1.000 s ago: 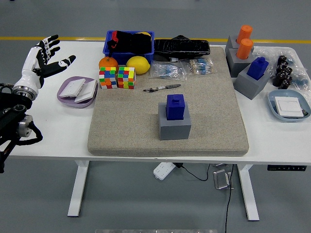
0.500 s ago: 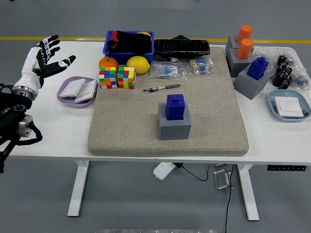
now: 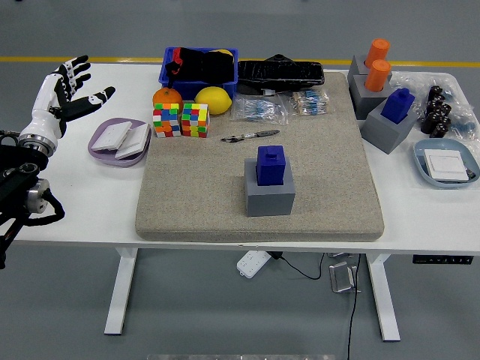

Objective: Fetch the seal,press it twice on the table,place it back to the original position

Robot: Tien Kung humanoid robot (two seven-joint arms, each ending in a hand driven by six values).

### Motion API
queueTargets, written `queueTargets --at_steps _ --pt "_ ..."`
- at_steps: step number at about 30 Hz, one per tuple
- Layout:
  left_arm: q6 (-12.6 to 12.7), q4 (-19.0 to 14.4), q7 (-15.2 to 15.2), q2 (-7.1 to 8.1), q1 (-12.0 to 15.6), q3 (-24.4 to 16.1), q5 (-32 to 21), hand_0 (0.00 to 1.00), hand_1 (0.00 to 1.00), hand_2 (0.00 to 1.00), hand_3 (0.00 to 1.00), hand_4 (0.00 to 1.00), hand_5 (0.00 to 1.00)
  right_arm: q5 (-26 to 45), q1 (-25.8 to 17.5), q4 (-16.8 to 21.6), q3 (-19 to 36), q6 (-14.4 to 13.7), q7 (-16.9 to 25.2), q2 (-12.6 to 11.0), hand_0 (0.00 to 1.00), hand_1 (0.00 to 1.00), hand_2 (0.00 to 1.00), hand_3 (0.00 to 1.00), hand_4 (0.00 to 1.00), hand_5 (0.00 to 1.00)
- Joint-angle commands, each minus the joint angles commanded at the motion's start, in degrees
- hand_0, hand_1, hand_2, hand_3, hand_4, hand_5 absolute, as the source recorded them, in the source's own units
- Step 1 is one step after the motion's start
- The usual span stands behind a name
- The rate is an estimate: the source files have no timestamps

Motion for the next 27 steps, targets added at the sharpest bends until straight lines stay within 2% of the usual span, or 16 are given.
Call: queueTargets --at_steps 27 --pt "0.2 -0.5 0.1 0.14 -0.9 -0.3 0.2 0.943 0.880 0.903 0.887 0.866 0.087 -0.8 -0.2 0.0 0.9 0.0 0.0 -0.1 0.885 0.748 0.728 0.740 0.828 0.528"
